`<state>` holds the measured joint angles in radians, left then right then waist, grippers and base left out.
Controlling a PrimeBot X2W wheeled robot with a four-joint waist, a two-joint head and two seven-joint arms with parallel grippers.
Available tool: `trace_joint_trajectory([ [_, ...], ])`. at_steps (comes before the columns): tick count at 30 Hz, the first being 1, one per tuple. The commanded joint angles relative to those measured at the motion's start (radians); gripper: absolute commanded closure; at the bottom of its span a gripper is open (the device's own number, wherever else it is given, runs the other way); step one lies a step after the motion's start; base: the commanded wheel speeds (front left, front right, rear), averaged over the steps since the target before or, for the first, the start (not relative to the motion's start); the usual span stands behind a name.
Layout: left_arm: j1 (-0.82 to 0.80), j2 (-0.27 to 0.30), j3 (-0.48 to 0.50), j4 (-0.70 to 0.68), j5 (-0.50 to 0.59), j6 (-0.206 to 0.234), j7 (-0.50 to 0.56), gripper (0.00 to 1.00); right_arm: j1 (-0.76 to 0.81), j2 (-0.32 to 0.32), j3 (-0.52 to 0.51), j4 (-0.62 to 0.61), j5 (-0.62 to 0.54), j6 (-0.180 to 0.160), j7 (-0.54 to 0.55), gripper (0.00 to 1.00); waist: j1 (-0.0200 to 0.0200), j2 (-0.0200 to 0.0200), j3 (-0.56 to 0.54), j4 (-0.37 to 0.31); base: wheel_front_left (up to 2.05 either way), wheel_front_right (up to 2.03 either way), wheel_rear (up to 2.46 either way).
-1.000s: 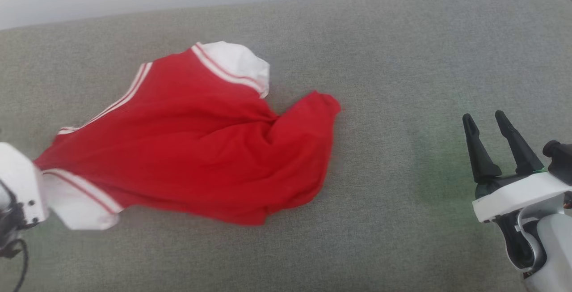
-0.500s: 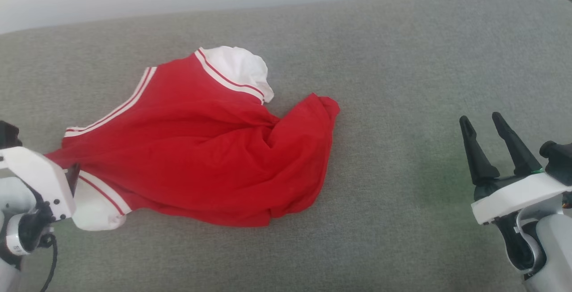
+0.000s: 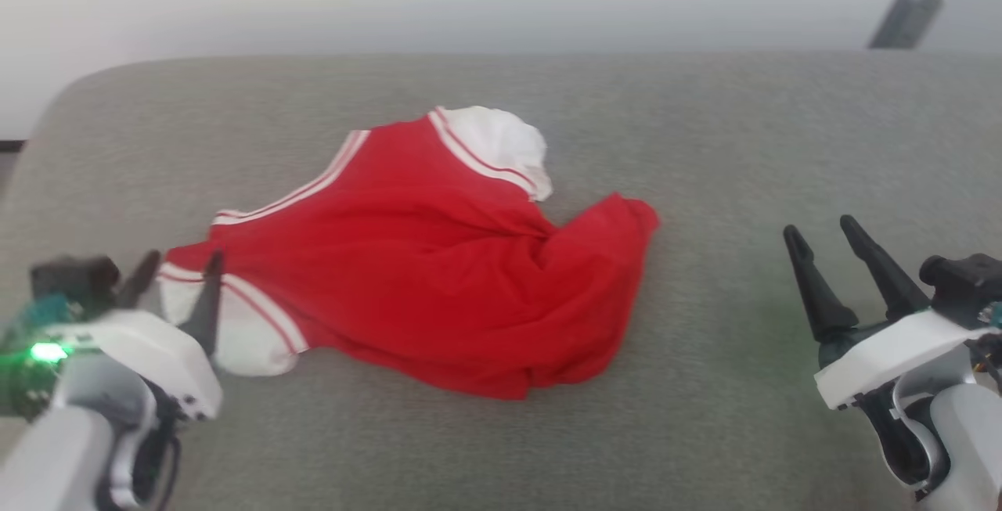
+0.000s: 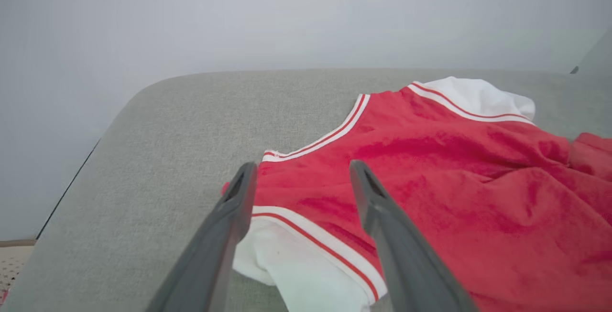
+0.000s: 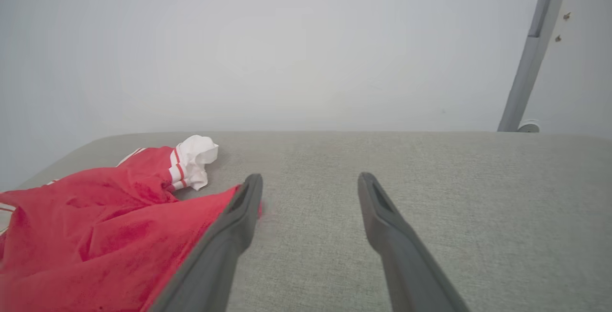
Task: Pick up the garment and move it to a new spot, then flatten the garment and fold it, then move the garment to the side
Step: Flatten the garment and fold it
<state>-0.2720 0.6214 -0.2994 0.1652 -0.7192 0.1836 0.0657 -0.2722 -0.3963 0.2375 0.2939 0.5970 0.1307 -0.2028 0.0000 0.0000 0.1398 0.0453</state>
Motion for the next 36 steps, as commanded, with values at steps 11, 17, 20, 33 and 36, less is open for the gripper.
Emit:
trace_joint_trajectory([
  [11, 0.105, -0.108, -0.029, -0.064, 0.061, 0.031, -0.228, 0.00, -0.097, -0.018, 0.046, 0.003, -0.004, 0.000, 0.085, 0.00, 0.0000, 0.0000, -0.009, 0.171, 0.00, 0.00, 0.00],
  [17, 0.117, -0.173, -0.043, -0.077, 0.077, 0.042, -0.292, 0.00, -0.195, -0.054, 0.100, 0.036, 0.007, 0.000, 0.156, 0.00, 0.0000, 0.0000, 0.027, 0.247, 0.00, 0.00, 0.00],
  [20, 0.116, -0.190, -0.052, -0.077, 0.092, 0.038, -0.305, 0.00, -0.228, -0.072, 0.117, 0.054, 0.014, 0.000, 0.179, 0.00, 0.0000, 0.0000, 0.042, 0.274, 0.00, 0.00, 0.00],
  [33, 0.076, -0.371, -0.062, -0.056, 0.164, -0.024, -0.331, 0.00, -0.428, -0.215, 0.254, 0.166, 0.077, 0.000, 0.356, 0.00, 0.0000, 0.0000, 0.159, 0.439, 0.00, 0.00, 0.00],
  [36, 0.061, -0.428, -0.050, -0.041, 0.205, -0.062, -0.331, 0.00, -0.481, -0.242, 0.303, 0.221, 0.085, 0.000, 0.414, 0.00, 0.0000, 0.0000, 0.186, 0.481, 0.00, 0.00, 0.00],
])
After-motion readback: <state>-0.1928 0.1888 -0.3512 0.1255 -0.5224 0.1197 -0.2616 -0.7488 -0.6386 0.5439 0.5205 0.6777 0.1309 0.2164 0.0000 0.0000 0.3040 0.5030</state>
